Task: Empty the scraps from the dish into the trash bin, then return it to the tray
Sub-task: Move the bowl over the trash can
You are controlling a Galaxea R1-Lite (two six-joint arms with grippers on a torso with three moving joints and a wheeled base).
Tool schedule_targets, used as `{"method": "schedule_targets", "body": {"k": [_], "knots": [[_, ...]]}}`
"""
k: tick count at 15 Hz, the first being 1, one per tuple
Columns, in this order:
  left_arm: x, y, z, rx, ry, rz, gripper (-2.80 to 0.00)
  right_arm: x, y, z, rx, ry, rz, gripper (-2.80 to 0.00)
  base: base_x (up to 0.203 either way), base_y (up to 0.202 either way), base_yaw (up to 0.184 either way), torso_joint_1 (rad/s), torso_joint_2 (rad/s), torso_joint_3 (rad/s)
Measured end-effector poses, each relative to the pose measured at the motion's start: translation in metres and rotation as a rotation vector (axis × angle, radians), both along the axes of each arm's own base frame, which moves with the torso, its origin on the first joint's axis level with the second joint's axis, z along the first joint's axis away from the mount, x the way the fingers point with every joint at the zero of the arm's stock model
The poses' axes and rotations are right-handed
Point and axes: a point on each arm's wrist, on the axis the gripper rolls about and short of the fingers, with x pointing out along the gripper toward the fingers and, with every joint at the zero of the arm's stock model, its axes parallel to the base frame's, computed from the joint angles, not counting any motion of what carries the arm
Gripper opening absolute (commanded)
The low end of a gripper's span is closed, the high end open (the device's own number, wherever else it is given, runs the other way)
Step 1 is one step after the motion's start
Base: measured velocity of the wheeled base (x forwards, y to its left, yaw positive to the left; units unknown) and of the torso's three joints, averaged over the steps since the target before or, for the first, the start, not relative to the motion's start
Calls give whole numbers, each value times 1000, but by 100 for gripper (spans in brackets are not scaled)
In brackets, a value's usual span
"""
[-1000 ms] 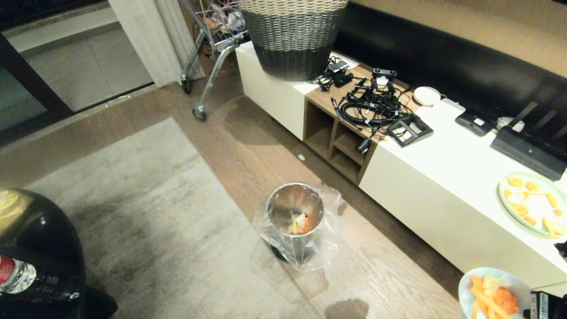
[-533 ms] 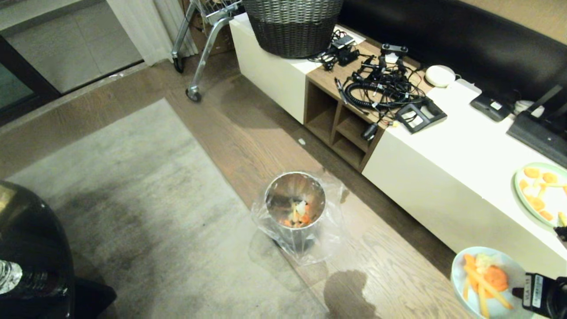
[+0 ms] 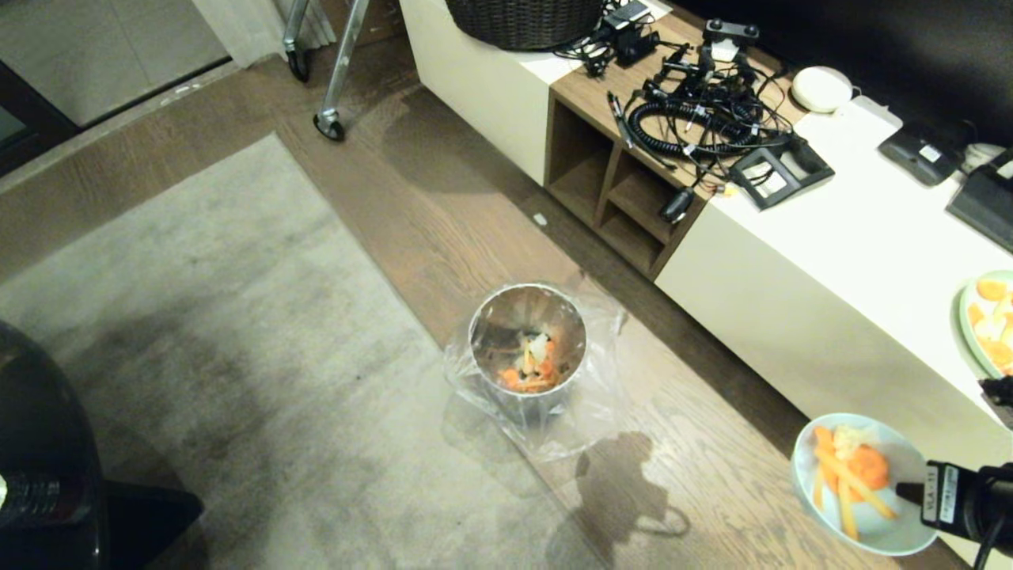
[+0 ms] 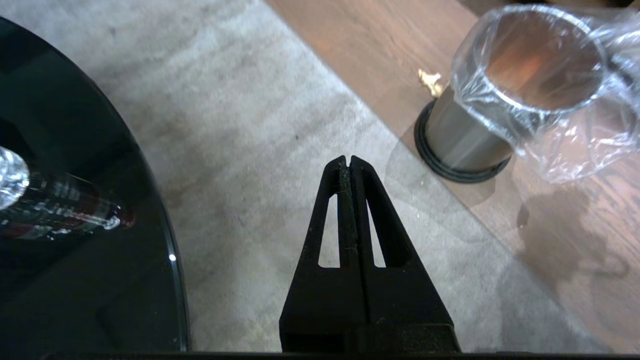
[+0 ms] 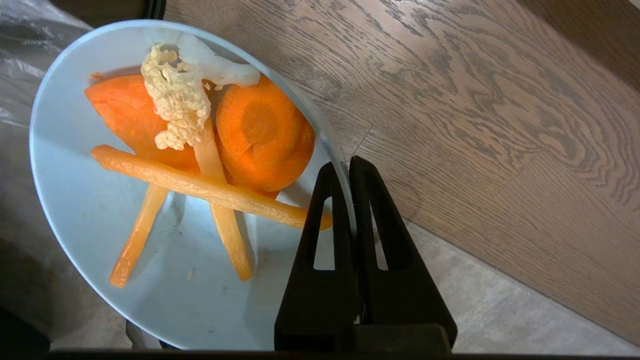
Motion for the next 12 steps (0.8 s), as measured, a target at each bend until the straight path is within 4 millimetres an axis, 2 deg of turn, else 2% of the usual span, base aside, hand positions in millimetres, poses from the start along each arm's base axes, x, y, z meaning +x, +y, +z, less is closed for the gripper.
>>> {"method": "schedule_targets", "body": {"k": [3,7,12], "knots": [[0,0,0,1,0,1,-280,10,0,6,-2,-13,2,-280,0,0,0,2,4,-200],[0,0,0,2,-2,2,-280,23,5,16,-5,-41,32,-280,0,0,0,0,2,-52],[0,0,0,2,-2,5,-280,56,27,38,-3,-100,133,-280,0,0,0,0,0,0]]}}
